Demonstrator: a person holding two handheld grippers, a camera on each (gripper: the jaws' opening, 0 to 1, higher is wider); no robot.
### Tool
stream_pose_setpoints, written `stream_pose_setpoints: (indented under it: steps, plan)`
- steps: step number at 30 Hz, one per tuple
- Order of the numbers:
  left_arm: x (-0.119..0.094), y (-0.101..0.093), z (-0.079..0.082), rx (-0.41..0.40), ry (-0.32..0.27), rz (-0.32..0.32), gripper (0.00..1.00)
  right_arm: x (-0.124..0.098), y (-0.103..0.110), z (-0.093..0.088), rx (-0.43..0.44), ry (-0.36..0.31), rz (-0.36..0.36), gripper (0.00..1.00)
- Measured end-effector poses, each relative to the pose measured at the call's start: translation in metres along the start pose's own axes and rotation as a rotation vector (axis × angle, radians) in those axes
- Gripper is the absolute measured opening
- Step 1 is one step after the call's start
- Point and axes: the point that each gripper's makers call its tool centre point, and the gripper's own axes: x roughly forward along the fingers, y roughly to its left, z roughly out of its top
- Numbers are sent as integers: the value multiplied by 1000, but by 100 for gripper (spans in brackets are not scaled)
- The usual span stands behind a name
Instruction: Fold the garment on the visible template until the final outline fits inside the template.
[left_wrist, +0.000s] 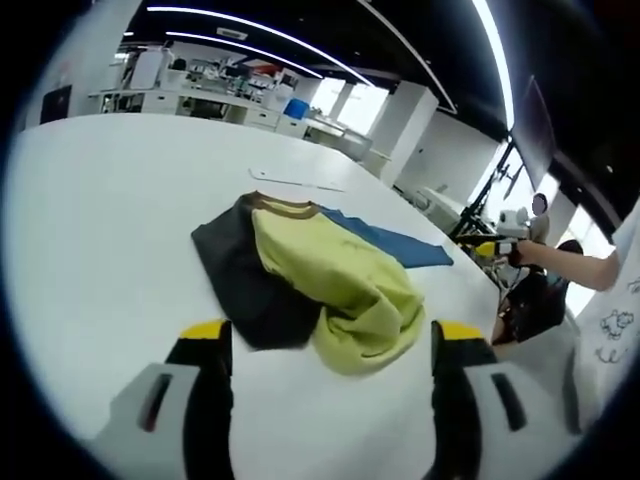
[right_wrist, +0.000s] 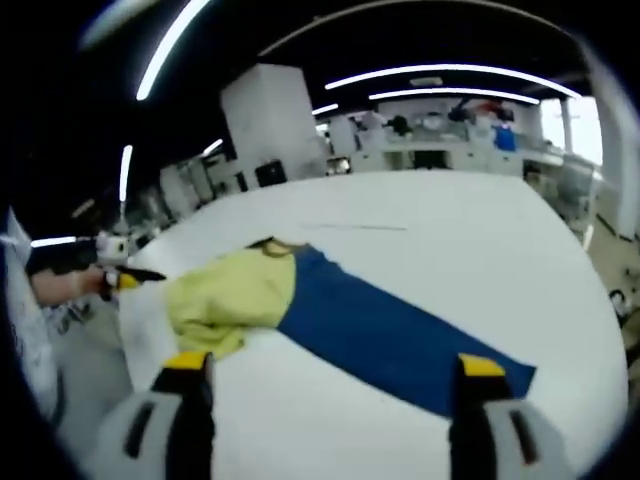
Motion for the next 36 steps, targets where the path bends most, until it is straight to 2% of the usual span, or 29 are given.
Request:
stream_pose_setpoints:
  steps: [7,14,17,23,29,36]
  plan:
    - [6,13,-7,-24,3,42,73,1,16,4,7,-23,37,99]
    - [14,26,-15,-52,5,77,67,1,49,14,-7,-53,92,99]
    - [15,31,-17,-78,2,103,66,2,66,17,-17,-65,118,99]
    - [17,39,-19,-151,-30,150,58,4,85,16,-27,-54,161,99]
    - [21,48,-15,-209,-62,190,51,4,98,15,-38,-41,176,99]
    - [30,59,-19,-243,-58,214,46,2,100,9,-19,-36,196,99]
